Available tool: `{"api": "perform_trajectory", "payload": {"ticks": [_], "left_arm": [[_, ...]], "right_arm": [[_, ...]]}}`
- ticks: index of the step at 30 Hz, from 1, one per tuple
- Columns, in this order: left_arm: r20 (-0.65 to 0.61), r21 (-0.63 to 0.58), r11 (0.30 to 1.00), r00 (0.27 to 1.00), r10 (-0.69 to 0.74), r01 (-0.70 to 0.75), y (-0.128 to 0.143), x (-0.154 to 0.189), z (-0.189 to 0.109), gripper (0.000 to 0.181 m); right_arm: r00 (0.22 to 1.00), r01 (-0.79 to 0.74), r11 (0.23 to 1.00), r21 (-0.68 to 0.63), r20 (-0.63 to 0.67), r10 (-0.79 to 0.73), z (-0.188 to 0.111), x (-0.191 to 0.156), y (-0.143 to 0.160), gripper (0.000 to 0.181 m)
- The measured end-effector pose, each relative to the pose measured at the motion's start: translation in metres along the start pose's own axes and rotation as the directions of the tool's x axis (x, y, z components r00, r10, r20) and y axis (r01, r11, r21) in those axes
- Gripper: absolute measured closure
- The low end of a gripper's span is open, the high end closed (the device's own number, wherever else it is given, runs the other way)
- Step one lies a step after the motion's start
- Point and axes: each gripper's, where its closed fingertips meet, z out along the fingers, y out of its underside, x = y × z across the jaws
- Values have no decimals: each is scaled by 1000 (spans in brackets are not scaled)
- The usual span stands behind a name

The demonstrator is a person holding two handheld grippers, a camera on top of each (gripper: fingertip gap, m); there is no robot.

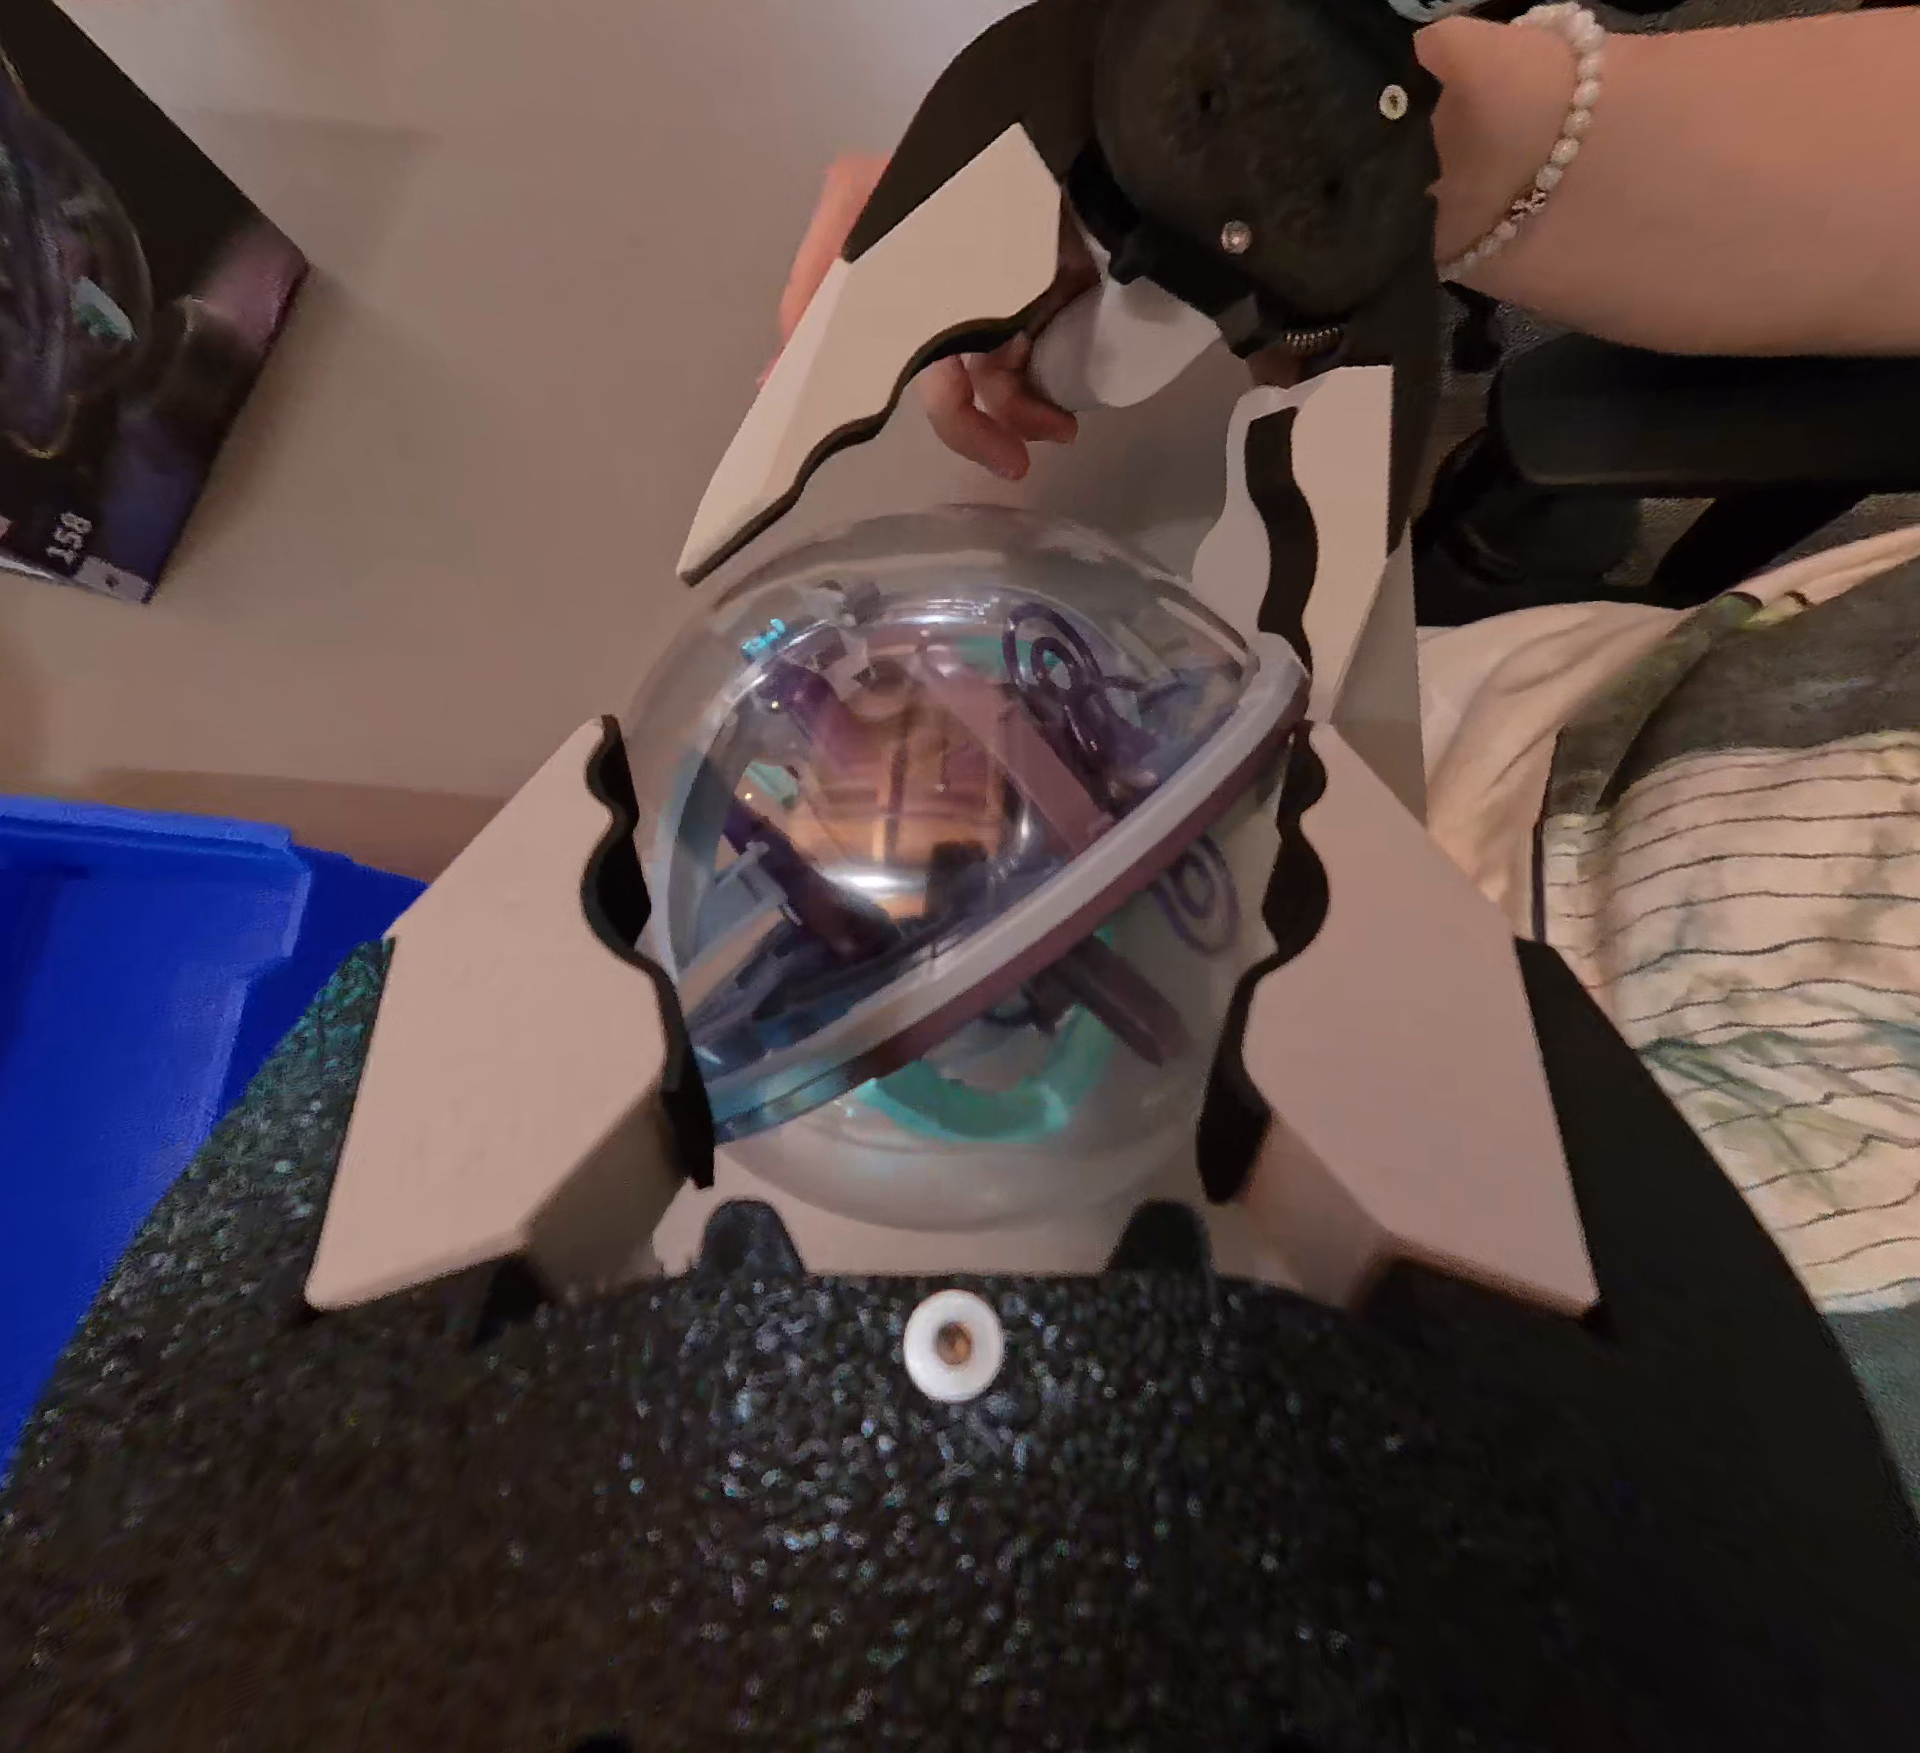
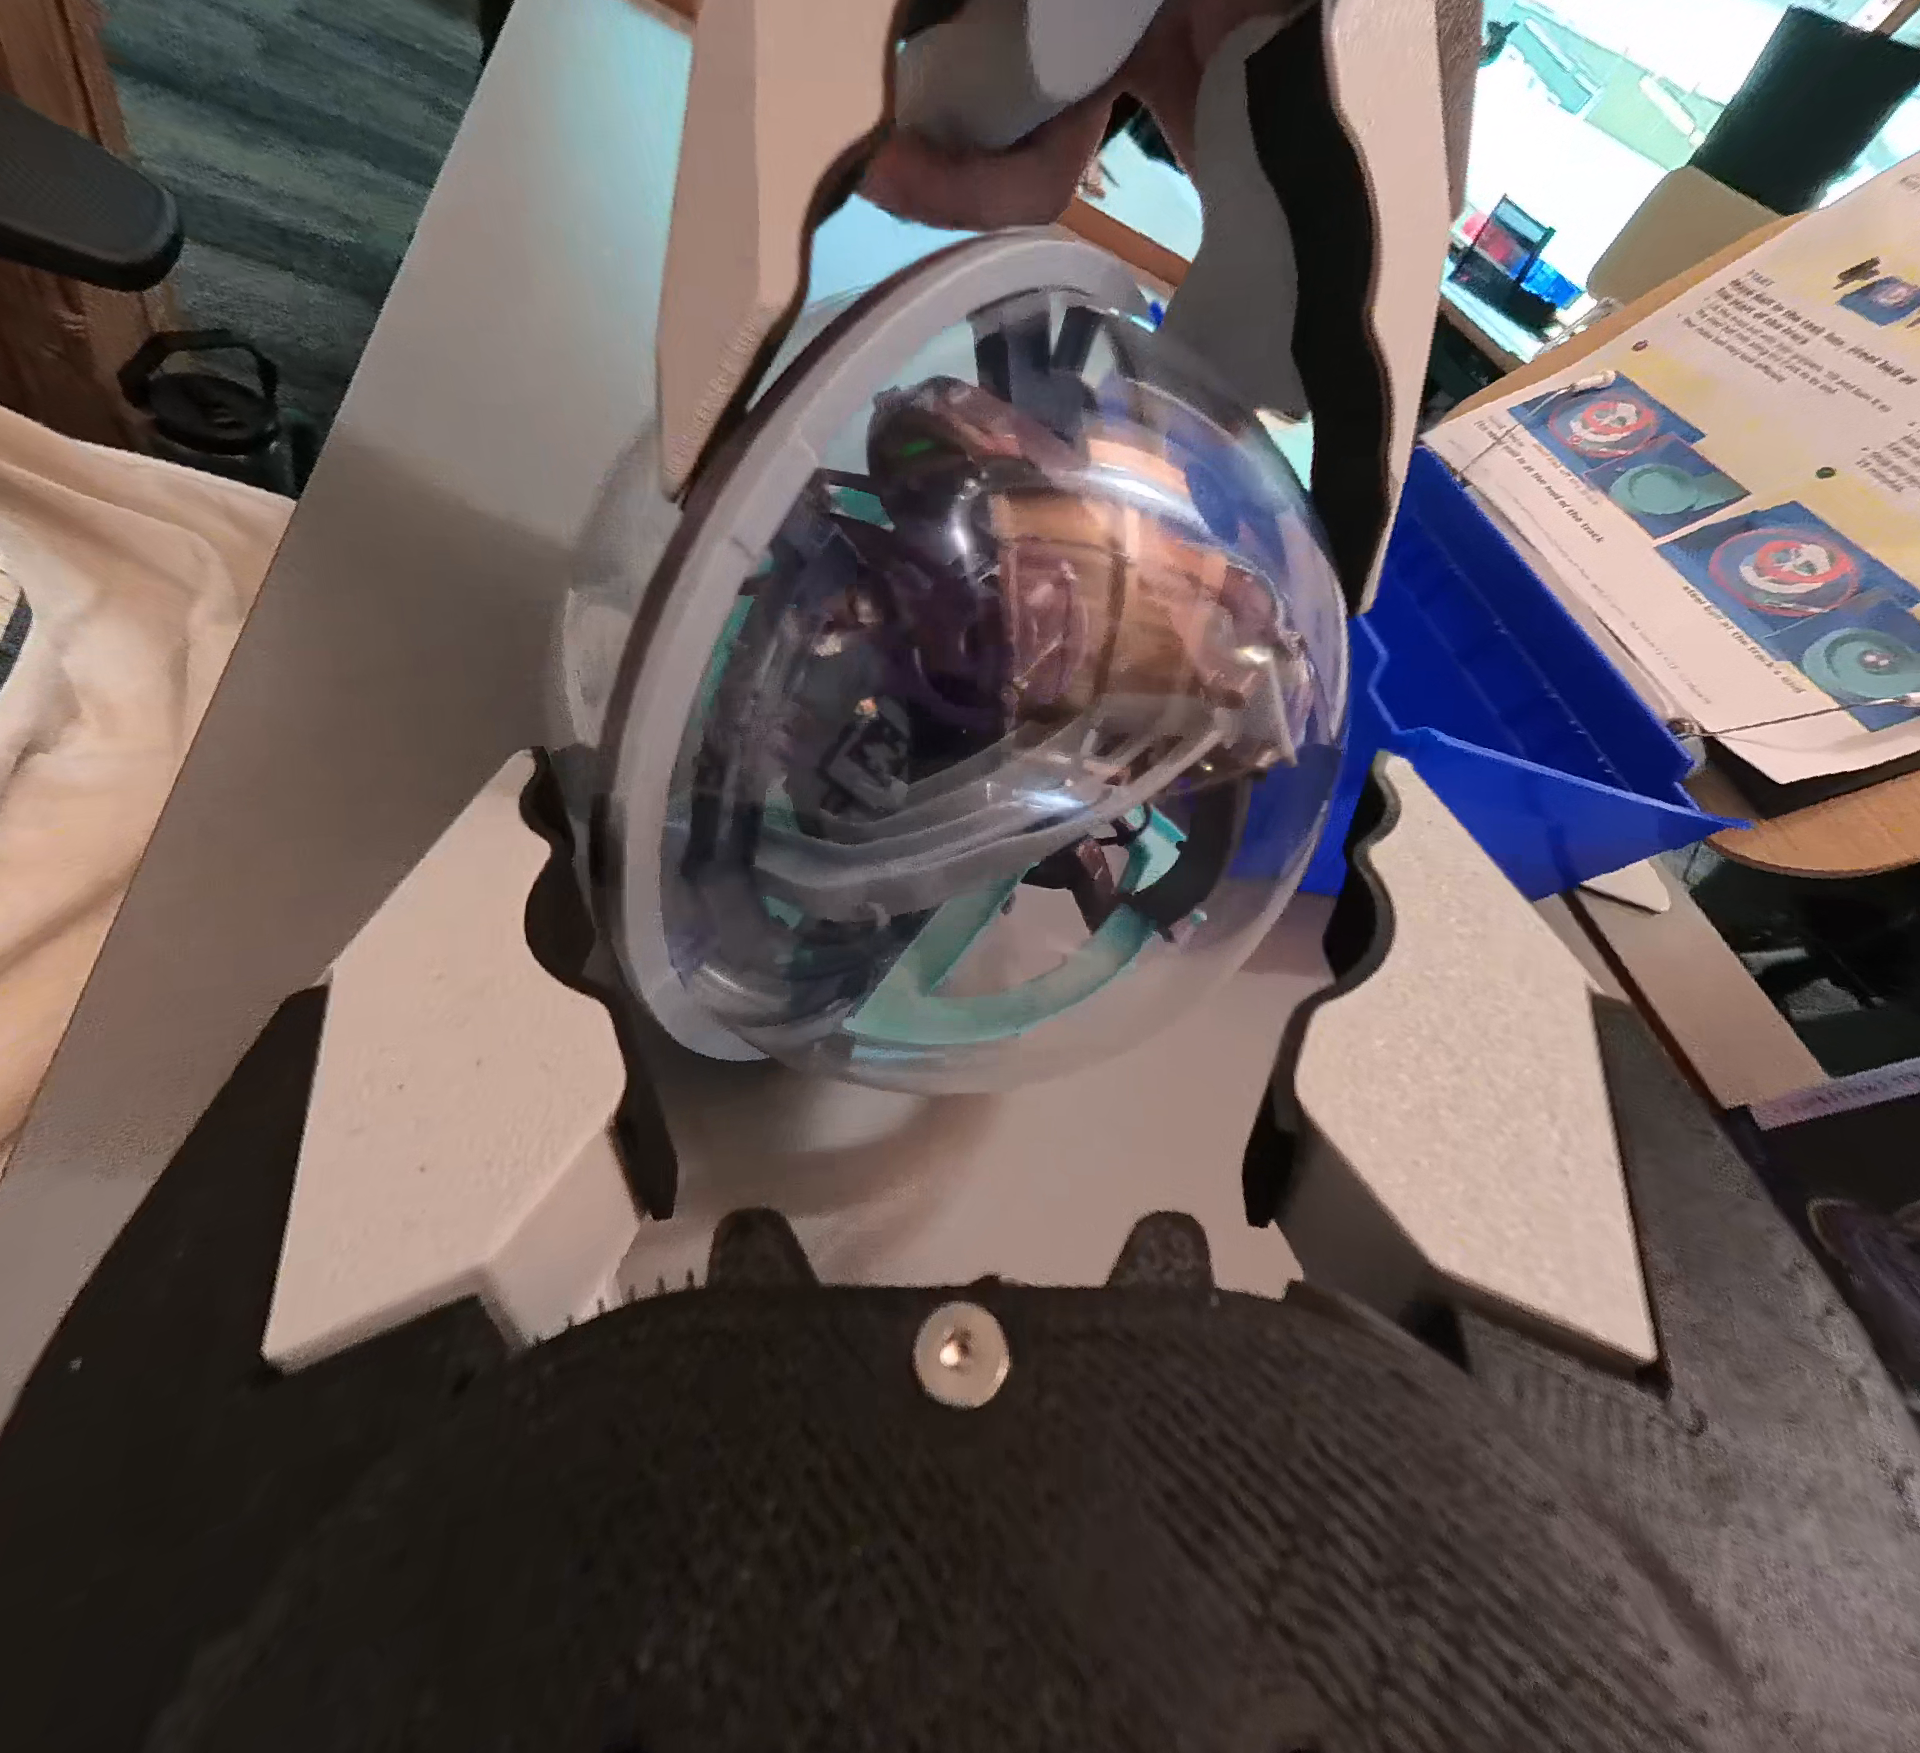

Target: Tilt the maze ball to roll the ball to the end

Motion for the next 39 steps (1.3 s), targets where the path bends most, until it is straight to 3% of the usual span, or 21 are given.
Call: {"api": "perform_trajectory", "payload": {"ticks": [10,33,39], "left_arm": [[-27,-24,995,995,-98,98,-9,-6,8,62],[25,-107,977,983,-182,184,-14,-13,17,62],[16,-98,967,972,-233,234,-13,-17,16,62]], "right_arm": [[993,-115,990,80,49,111,-10,3,2,43],[990,-137,986,97,33,134,-21,10,8,43],[989,-144,980,137,53,138,-25,11,6,53]]}}
